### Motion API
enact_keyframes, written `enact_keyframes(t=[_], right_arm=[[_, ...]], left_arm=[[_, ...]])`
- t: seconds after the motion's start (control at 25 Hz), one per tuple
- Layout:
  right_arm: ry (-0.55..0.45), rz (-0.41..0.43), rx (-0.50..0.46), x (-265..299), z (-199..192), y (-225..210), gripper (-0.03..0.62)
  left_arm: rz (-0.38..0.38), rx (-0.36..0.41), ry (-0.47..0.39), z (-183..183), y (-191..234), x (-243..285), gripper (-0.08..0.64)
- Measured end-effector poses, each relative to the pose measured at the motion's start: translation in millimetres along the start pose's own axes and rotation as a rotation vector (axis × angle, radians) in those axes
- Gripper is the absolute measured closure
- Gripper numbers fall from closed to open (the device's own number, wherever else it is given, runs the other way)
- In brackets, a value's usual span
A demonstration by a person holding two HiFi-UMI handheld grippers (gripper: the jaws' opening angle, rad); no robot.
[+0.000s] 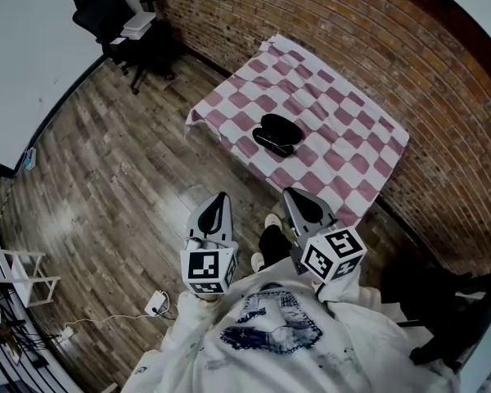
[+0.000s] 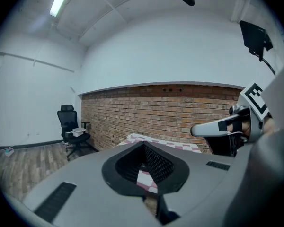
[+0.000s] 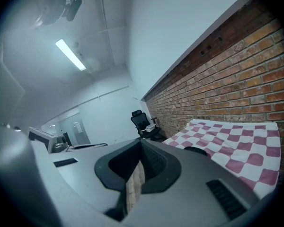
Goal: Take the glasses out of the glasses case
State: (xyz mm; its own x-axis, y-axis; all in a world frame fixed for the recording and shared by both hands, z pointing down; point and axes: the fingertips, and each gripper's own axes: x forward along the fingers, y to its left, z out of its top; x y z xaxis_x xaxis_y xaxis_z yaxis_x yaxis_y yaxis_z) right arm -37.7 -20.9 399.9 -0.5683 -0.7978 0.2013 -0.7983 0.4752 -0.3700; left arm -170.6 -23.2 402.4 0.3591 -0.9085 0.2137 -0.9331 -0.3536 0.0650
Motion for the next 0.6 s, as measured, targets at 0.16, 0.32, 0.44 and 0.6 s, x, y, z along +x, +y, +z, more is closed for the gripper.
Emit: enact_keyframes(t=[0.16, 0.32, 0.44, 0.6], right_arm=[[-0.005, -0.004, 0.001, 10, 3, -5, 0.578], [-0.011, -0.016, 0.005, 22, 10, -14, 0.578], [-0.01, -0.025, 0.01, 32, 15, -23, 0.578], [-0.002, -0.033, 0.023, 49, 20, -39, 0.578]], left_arm=[[-0.008, 0.006, 0.008, 1, 5, 11, 0.551], [-0.018, 0.012, 0.008, 6, 10, 26, 0.551], [-0.029, 0.013, 0.016, 7, 12, 42, 0.551], [-0.043, 0.013, 0.033, 8, 16, 65, 0.551]])
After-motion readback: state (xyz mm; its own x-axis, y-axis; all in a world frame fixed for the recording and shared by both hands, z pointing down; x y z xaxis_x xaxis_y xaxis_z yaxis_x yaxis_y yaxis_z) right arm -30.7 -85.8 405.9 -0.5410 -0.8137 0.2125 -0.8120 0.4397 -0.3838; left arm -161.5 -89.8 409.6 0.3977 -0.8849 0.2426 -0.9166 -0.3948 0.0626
